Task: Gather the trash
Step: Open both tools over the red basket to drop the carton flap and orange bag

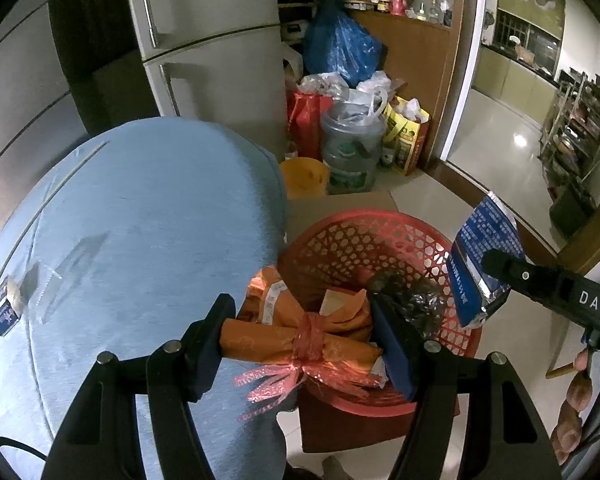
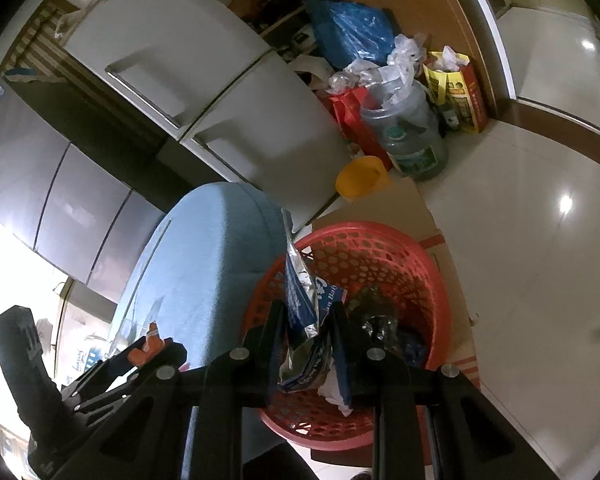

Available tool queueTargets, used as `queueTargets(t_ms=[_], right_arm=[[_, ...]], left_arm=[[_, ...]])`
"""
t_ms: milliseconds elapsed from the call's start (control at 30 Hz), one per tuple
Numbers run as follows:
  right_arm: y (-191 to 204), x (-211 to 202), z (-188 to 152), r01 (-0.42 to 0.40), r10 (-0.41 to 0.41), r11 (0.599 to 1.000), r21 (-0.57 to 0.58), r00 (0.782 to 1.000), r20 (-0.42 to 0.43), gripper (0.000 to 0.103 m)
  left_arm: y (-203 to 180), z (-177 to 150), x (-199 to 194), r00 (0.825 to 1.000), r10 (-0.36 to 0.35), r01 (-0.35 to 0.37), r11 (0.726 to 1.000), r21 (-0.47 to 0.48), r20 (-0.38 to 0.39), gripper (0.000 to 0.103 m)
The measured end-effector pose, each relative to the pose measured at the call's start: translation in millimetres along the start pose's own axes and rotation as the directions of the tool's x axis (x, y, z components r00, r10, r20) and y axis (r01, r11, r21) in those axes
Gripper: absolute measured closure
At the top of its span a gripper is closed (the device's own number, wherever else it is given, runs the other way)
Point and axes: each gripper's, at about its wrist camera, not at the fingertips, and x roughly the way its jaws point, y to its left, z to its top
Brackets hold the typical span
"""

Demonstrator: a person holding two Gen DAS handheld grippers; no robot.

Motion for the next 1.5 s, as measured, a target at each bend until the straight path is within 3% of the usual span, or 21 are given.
queueTargets(t_ms=[567,967,1500], right_arm=[[-4,-5,3,0.027,-0.027,1.0,-0.003,1.0,0.009,0.079],[12,16,8,0.05,-0.051,0.996,-0.07,0.999,-0.017,0.079],[11,21,10,0.069,-0.072,0.995,-0.075,0.997,-0.031,0.079]], left_arm=[[0,2,10,0.998,-0.05,0.05,0.999,-0.016,-0.027,0.033],[8,2,12,0.998,-0.062,0.06,0.997,-0.04,-0.031,0.033],[7,5,19,0.997,-0.072,0.071,0.997,-0.043,-0.04,0.033]])
